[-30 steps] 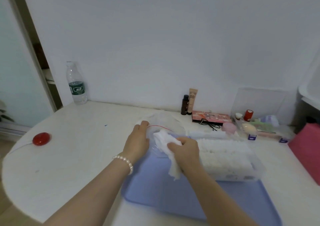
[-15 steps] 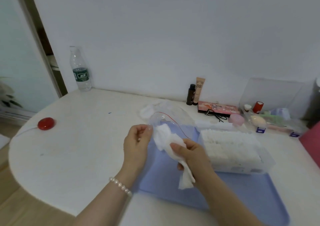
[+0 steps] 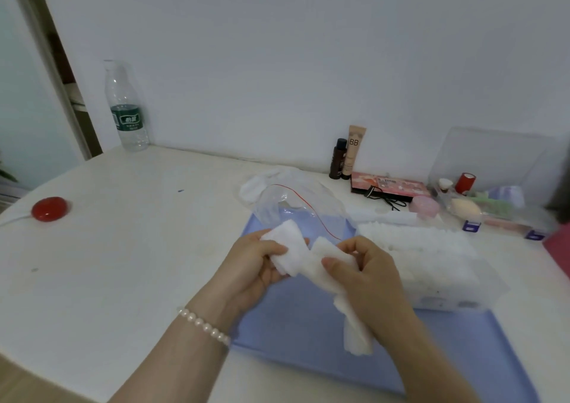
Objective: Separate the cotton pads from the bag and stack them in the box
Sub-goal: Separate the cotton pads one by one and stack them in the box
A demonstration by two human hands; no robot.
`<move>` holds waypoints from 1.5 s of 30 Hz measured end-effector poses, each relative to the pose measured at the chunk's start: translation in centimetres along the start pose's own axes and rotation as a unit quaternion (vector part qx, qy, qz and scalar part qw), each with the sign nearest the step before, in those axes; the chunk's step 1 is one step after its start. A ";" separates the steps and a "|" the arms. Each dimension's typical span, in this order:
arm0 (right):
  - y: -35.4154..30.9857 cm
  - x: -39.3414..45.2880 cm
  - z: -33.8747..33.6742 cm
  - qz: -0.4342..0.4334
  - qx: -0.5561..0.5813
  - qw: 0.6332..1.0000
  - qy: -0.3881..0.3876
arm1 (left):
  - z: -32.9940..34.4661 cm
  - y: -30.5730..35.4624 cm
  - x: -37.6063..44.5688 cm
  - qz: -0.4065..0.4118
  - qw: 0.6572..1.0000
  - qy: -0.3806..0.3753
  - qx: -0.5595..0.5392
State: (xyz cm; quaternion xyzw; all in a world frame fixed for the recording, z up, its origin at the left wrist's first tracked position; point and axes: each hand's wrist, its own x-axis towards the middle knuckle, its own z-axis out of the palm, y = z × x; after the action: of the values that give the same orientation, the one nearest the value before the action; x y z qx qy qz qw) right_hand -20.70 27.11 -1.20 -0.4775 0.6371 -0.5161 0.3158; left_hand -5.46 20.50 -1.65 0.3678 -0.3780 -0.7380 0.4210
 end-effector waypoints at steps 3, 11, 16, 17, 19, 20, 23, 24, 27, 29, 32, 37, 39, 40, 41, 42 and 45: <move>-0.4 -0.2 -0.2 0.023 -0.023 0.999 -0.014 | 0.3 0.5 0.2 0.022 0.999 -0.006 0.046; -1.1 -0.8 -0.1 -0.009 0.098 0.993 0.066 | 0.2 -0.8 0.1 0.121 0.987 0.052 0.092; -2.5 -1.6 0.4 0.035 0.232 0.971 -0.043 | 0.8 -1.2 -0.3 0.082 0.991 -0.037 0.103; -2.4 -1.7 0.7 0.041 0.222 0.973 -0.044 | 1.0 -1.4 -0.4 0.066 0.991 -0.070 0.093; -2.2 -1.8 1.1 0.050 0.209 0.976 -0.023 | 1.4 -1.4 -0.8 0.037 0.990 -0.129 0.052; -2.1 -1.8 1.2 0.051 0.217 0.975 -0.014 | 1.5 -1.4 -0.9 0.022 0.989 -0.146 0.018; -2.2 -1.8 1.2 0.048 0.259 0.965 -0.007 | 1.5 -1.5 -0.8 -0.021 0.986 -0.149 -0.071; -2.2 -1.9 1.3 0.048 0.271 0.961 -0.008 | 1.4 -1.5 -0.7 -0.033 0.985 -0.146 -0.092; -2.0 -2.0 1.8 0.060 0.294 0.954 -0.005 | 1.4 -1.6 -0.7 -0.060 0.979 -0.138 -0.140; -1.6 -2.0 2.1 0.077 0.301 0.951 -0.005 | 1.6 -1.8 -0.7 -0.036 0.979 -0.164 -0.115; -1.2 -1.8 2.4 0.085 0.307 0.948 -0.011 | 1.5 -2.5 -0.7 0.030 0.983 -0.180 -0.026; -1.1 -1.5 1.8 0.060 0.285 0.957 -0.004 | 1.3 -2.0 -1.0 0.018 0.977 -0.212 -0.028; -1.1 -1.5 1.6 0.017 0.264 0.963 0.041 | 1.3 -1.9 -1.0 -0.003 0.978 -0.209 -0.022; -1.1 -1.5 1.6 -0.005 0.250 0.966 0.060 | 1.5 -1.9 -1.1 -0.010 0.978 -0.208 -0.013; -1.0 -1.6 1.7 -0.019 0.239 0.968 0.071 | 1.5 -2.0 -1.2 -0.015 0.978 -0.210 -0.006; -0.9 -1.7 2.0 -0.024 0.230 0.970 0.074 | 1.6 -2.1 -1.3 -0.018 0.977 -0.214 -0.005; -0.7 -1.8 2.5 -0.029 0.195 0.977 0.077 | 1.6 -2.2 -1.4 -0.018 0.974 -0.224 -0.020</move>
State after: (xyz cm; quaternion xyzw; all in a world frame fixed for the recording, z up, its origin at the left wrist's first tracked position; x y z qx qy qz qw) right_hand -17.64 27.93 -1.34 -0.3840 0.5328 -0.6742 0.3378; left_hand -7.11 22.97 -2.56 0.1916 -0.4415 -0.8164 0.3191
